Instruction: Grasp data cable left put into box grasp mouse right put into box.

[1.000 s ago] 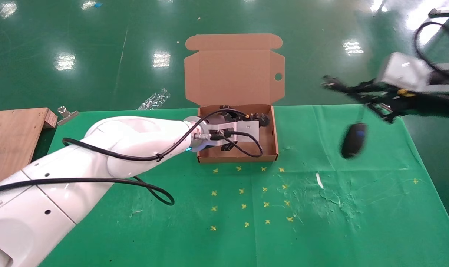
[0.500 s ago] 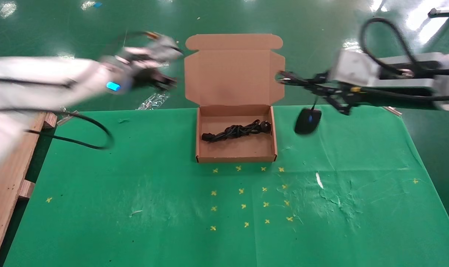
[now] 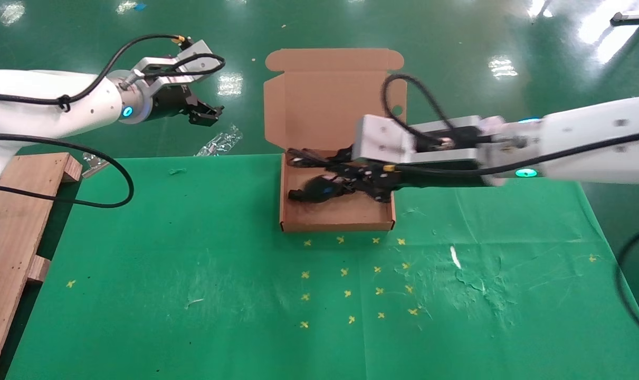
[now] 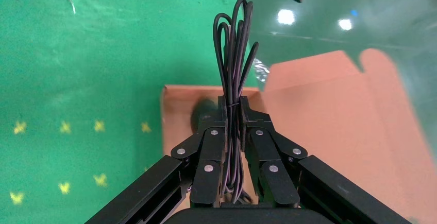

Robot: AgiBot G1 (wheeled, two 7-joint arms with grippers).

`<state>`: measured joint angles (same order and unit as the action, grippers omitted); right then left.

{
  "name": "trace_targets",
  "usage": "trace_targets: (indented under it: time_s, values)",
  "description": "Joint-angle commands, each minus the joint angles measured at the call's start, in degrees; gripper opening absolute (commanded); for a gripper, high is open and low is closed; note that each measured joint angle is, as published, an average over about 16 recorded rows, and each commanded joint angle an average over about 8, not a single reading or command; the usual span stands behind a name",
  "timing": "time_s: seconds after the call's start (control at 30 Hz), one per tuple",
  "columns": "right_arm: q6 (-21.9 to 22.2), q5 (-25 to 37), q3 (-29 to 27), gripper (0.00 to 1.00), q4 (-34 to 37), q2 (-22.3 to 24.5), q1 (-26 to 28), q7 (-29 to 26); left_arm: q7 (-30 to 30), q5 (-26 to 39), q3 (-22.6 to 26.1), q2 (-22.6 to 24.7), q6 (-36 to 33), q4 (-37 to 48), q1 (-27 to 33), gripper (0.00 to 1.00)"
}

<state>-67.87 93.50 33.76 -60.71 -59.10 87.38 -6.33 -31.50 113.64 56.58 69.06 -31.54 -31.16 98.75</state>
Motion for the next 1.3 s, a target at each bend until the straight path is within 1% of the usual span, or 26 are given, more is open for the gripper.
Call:
trace_targets:
  time_s: [0.03, 0.13, 0.27, 0.3, 0.43, 0.53, 0.57, 0.63, 1.1, 1.3]
  values:
    - [-0.2, -0.7, 0.5, 0.0, 2.8, -2.2, 0.0, 0.4, 0.5, -0.3, -0.1, 0.1, 0.0, 0.4, 0.1, 1.0]
    - [2.1, -1.1, 0.5, 0.0, 12.9, -5.6, 0.4, 3.7, 1.1, -0.8, -0.2, 0.3, 0.1, 0.8, 0.1, 1.0]
    - [8.3, -1.4, -0.6, 0.0, 26.8, -9.1, 1.3, 9.1, 1.9, -1.3, -0.4, 0.4, 0.1, 1.4, 0.2, 1.0]
    - [9.8, -1.6, -1.0, 0.05, 29.3, -9.7, 1.5, 10.2, 2.1, -1.4, -0.4, 0.4, 0.1, 1.5, 0.3, 1.0]
    - [15.3, -2.0, -2.0, 0.55, 37.7, -11.9, 2.2, 13.4, 2.5, -1.7, -0.5, 0.5, 0.2, 1.9, 0.4, 1.0]
    - [17.2, -2.0, -2.2, 0.92, 40.4, -12.7, 2.3, 14.1, 2.7, -1.9, -0.6, 0.5, 0.2, 2.1, 0.4, 1.0]
    - [17.6, -2.0, -2.2, 1.0, 41.1, -12.9, 2.4, 14.3, 2.7, -1.9, -0.6, 0.5, 0.2, 2.2, 0.4, 1.0]
    - [17.9, -2.0, -2.3, 1.0, 41.2, -12.9, 2.4, 14.1, 2.7, -1.9, -0.6, 0.5, 0.2, 2.2, 0.4, 1.0]
    - [15.6, -2.2, -2.2, 1.0, 37.5, -11.6, 2.2, 13.4, 2.6, -1.8, -0.5, 0.5, 0.2, 1.9, 0.4, 1.0]
    - [13.4, -5.2, -3.1, 1.0, 34.3, -9.4, 0.5, 12.2, 2.6, -1.8, -0.5, 0.5, 0.2, 1.9, 0.4, 1.0]
